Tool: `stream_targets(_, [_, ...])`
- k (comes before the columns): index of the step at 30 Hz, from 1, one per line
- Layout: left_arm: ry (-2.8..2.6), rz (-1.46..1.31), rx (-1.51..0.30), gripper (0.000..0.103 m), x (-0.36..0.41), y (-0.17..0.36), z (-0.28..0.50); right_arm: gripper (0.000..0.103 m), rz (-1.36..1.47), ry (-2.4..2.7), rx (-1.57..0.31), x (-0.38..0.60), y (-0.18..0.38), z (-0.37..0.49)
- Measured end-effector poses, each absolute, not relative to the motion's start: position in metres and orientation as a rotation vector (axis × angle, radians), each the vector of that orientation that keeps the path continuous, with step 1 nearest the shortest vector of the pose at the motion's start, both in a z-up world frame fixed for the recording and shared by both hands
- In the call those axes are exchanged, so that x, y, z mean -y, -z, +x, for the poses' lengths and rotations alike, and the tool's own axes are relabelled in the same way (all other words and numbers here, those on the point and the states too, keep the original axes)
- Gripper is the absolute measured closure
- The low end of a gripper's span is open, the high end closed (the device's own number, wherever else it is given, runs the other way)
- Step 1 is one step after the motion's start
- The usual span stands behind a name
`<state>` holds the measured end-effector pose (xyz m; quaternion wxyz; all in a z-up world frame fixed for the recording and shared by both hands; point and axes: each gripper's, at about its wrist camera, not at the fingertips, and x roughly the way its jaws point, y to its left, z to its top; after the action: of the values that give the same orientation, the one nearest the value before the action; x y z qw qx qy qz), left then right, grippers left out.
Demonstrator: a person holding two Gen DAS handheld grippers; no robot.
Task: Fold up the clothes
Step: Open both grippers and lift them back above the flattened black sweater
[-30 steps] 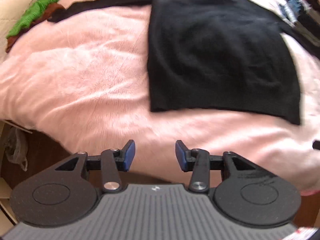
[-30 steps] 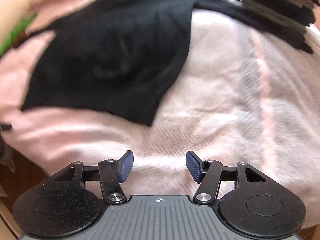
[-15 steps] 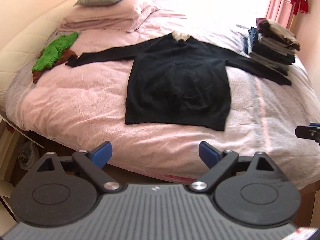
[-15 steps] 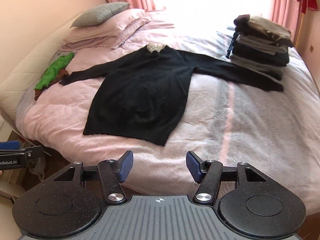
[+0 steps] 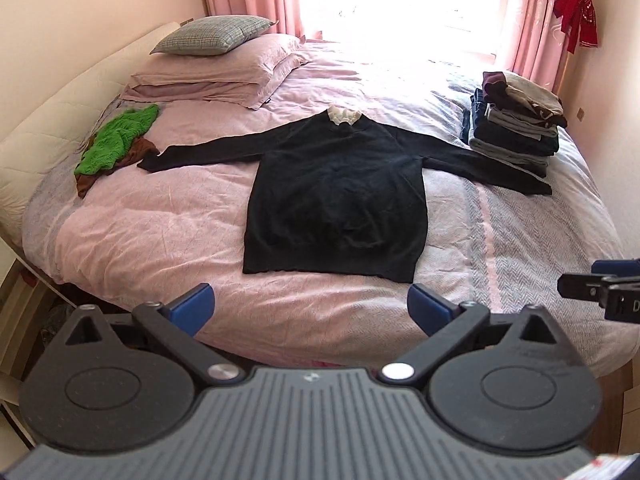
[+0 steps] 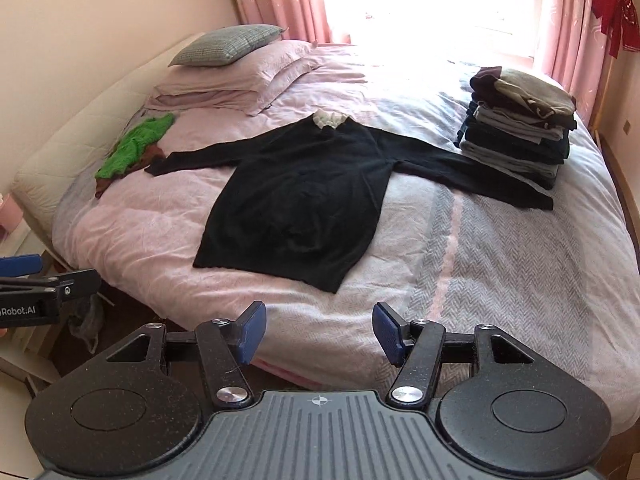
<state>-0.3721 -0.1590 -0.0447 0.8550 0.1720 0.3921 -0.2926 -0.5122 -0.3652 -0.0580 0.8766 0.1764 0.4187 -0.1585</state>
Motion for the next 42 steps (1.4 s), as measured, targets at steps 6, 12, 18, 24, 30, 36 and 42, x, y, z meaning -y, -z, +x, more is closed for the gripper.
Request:
stream_targets(6, [0.621,0.377,-0.835,0.002,0.158,0.044,-0.379,0.047,0.384,0.310,-0.896,0.358,0.061,-0.520])
stream_targets(12, [0.647,0.398,-0.851,0.002,0.159,0.049,-0.386,0.047,0.376,0.317,-0.907,0.354,0.061,-0.526])
stream_targets(18, [0.658,0.405,-0.864,0.002,0.160,0.053,-0.391,0.047,0.381,0.321,-0.919,0.354,0.063,-0.531])
stream_targets(24, [0.661,0.404,-0.867,0.002,0.161,0.054,-0.391,0.047,0.376,0.317,-0.924,0.355,0.064,-0.530])
stream_targets(30, [0.657,0.399,-0.866,0.002,0.162,0.054,-0.389,0.047,0.369,0.305,-0.928,0.354,0.065,-0.526])
stream_targets(36, [0.649,0.394,-0.869,0.002,0.163,0.055,-0.387,0.047,0.363,0.294,-0.932,0.355,0.067,-0.521])
stream_targets(42, [0.643,0.394,-0.869,0.002,0.166,0.056,-0.383,0.047,0.360,0.284,-0.930,0.357,0.067,-0.516])
